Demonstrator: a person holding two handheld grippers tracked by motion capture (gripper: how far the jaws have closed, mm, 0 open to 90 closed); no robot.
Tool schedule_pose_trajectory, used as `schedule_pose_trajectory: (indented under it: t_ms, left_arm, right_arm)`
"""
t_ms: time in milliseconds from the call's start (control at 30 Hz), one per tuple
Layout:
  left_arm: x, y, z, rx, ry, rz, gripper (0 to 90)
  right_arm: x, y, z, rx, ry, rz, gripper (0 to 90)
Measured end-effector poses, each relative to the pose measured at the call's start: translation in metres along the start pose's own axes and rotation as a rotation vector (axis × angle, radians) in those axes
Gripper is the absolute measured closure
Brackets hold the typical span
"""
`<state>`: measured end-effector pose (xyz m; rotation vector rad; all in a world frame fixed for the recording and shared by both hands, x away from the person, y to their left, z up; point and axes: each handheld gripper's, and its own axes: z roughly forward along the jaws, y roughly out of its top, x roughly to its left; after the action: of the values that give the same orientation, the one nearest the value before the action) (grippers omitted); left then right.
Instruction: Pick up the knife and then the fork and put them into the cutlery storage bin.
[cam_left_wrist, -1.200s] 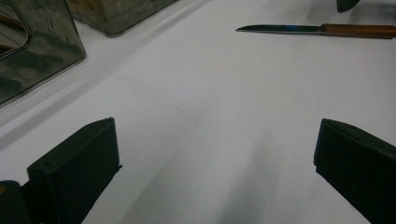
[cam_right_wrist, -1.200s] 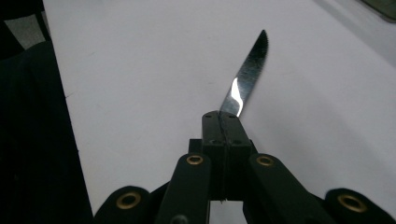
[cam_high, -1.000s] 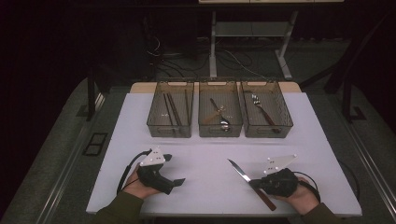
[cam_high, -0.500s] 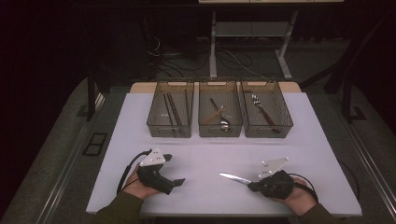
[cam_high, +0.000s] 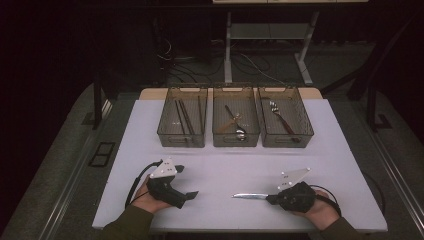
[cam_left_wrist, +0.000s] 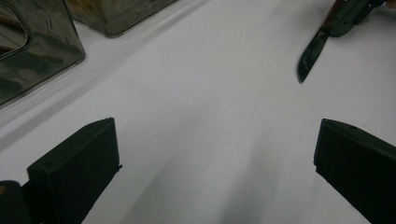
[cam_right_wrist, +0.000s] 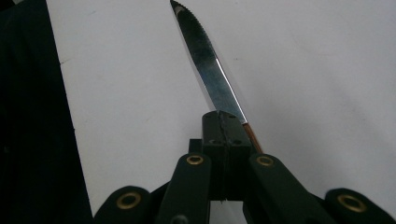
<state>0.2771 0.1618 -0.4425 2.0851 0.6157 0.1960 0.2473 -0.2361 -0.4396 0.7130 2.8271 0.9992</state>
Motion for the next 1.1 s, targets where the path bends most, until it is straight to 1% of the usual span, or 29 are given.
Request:
schedule_pose_trajectory:
  t_ms: [33, 67, 133, 167, 200, 267, 300, 367, 433, 467, 533, 567, 767, 967, 1100]
  left_arm:
    - [0.0, 0.0, 0.0, 0.002, 0.0, 0.0, 0.0]
    - [0.0, 0.0, 0.0, 0.002, 0.0, 0.0, 0.0]
    - [0.0, 0.0, 0.0, 0.0, -0.001, -0.002, 0.0]
    - [0.0, 0.0, 0.0, 0.001, -0.001, -0.001, 0.0]
    - [0.0, 0.0, 0.0, 0.001, -0.001, -0.001, 0.0]
    - [0.0, 0.0, 0.0, -0.001, -0.001, -0.001, 0.0]
    - [0.0, 0.0, 0.0, 0.001, -0.001, -0.001, 0.0]
    - [0.0, 0.0, 0.0, 0.001, 0.0, -0.002, 0.0]
    - [0.0, 0.0, 0.0, 0.0, 0.0, -0.003, 0.0]
    - [0.0, 0.0, 0.0, 0.0, 0.0, -0.003, 0.0]
    - [0.0, 0.0, 0.0, -0.001, 0.002, -0.005, 0.0]
    - [0.0, 0.0, 0.0, -0.002, 0.002, -0.006, 0.0]
    - [0.0, 0.0, 0.0, -0.001, 0.0, -0.003, 0.0]
    - [0.0, 0.0, 0.0, -0.002, -0.001, -0.003, 0.0]
    - [0.0, 0.0, 0.0, -0.002, 0.0, -0.003, 0.0]
  right_arm:
    - [0.0, 0.0, -0.001, -0.009, 0.01, -0.008, 89.1]
    - [0.0, 0.001, -0.003, -0.028, 0.019, -0.01, 85.9]
    - [0.0, 0.003, -0.008, -0.05, 0.032, -0.013, 83.0]
    - [-0.001, 0.004, -0.011, -0.053, 0.029, -0.021, 81.0]
    - [-0.002, 0.005, -0.013, -0.053, 0.029, -0.019, 77.4]
    - [-0.007, 0.006, -0.017, -0.039, 0.033, -0.026, 71.5]
    - [-0.01, 0.007, -0.018, -0.015, 0.037, -0.048, 67.3]
    - [-0.015, 0.01, -0.02, 0.028, 0.022, -0.078, 64.0]
    - [-0.017, 0.014, -0.02, 0.083, 0.043, -0.106, 62.0]
    - [-0.018, 0.016, -0.018, 0.108, 0.042, -0.129, 61.2]
    - [-0.019, 0.021, -0.015, 0.163, 0.028, -0.182, 60.6]
    - [-0.019, 0.023, -0.013, 0.194, 0.015, -0.198, 60.5]
    - [-0.016, 0.039, 0.0, 0.347, 0.015, -0.277, 63.5]
    - [-0.018, 0.047, 0.008, 0.425, 0.022, -0.319, 69.8]
    - [-0.016, 0.051, 0.011, 0.46, 0.03, -0.347, 71.6]
